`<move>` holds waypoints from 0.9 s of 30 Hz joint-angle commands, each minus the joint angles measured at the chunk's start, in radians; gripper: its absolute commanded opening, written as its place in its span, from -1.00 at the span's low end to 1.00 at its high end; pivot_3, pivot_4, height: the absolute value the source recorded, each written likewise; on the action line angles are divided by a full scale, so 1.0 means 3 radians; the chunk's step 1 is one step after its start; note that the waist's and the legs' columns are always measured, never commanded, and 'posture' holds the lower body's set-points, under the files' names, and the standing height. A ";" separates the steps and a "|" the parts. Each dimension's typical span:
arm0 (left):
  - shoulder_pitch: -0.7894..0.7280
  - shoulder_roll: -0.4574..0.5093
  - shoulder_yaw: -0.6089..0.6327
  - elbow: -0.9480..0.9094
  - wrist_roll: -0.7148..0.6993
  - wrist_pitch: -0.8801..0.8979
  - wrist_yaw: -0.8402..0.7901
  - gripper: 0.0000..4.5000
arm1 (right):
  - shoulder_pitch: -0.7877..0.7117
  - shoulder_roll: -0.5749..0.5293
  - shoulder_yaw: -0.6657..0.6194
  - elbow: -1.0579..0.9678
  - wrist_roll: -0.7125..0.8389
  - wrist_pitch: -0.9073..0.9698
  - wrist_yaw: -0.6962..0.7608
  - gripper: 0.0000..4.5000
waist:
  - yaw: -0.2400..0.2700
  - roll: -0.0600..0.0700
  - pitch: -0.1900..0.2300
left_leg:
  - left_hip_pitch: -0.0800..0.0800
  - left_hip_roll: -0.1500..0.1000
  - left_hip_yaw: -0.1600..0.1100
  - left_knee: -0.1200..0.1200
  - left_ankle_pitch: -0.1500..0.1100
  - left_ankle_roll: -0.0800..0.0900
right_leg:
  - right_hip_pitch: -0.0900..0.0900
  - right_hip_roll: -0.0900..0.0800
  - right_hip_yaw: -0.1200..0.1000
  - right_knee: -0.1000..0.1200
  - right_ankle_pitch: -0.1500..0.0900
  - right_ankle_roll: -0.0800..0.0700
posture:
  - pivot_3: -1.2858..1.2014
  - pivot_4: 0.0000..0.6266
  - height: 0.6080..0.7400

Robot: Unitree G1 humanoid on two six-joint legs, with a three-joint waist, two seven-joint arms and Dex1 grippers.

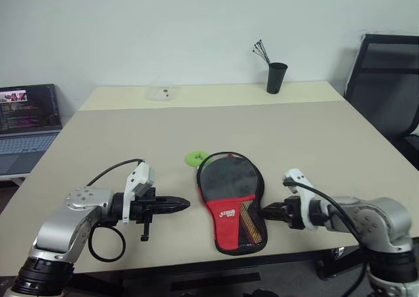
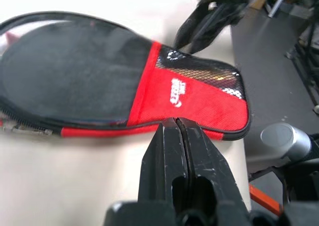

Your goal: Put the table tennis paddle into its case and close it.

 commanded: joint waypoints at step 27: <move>-0.1802 -0.0757 -0.0114 0.2593 0.0966 -0.0935 0.0859 0.07 | -0.0538 0.0583 0.1155 0.0696 -0.0944 -0.1771 -0.0061 0.53 | 0.0005 -0.0006 0.0000 | -0.0008 -0.0006 0.0006 0.0007 0.0001 0.0000 | -0.0002 0.0004 -0.0008 0.0007 0.0001 0.0004 | 0.03 -0.52 1.00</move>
